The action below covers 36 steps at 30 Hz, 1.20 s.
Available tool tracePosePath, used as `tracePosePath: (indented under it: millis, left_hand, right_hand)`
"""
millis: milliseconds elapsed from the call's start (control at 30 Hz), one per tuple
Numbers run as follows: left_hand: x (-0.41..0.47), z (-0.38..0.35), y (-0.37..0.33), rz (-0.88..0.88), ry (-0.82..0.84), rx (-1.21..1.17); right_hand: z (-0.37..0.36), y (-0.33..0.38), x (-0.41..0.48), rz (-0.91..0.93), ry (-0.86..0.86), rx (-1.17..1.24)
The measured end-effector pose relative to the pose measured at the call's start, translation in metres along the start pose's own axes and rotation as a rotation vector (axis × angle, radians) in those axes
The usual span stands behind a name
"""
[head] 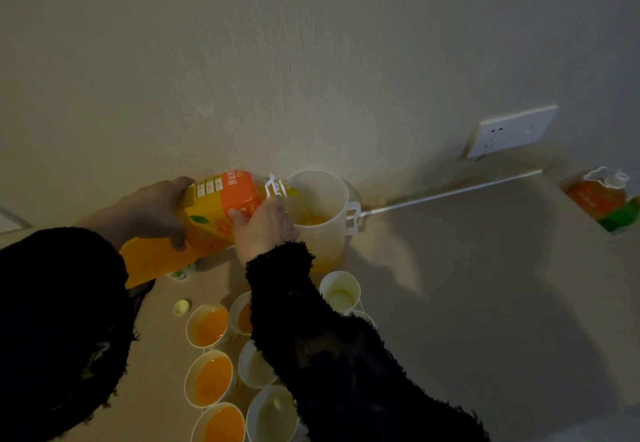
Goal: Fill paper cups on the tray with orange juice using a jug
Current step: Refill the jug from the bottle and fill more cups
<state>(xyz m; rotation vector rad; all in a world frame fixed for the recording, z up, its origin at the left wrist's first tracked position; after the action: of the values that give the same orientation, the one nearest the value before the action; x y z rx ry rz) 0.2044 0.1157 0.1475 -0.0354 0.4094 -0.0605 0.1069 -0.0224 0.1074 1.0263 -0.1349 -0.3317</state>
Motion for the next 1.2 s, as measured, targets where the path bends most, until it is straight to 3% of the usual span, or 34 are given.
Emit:
tracePosePath:
  millis: [1200]
  left_hand:
    - [-0.0041,0.0002,0.0012,0.010,-0.022,0.018]
  right_hand:
    - [-0.0027,0.0011,-0.0010,-0.016,-0.005,0.012]
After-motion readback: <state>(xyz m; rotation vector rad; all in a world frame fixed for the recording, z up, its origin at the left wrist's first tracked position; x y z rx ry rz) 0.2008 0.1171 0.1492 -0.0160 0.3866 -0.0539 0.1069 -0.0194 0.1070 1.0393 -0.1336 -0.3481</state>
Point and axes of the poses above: each hand's wrist, its own x-axis towards the middle knuckle, its own z-axis out of the back of the hand, y = z × x, the point moved 2 cm from there along x, towards the middle knuckle, and after that the axes turned 12 degrees about z, right-handed, at the moved point
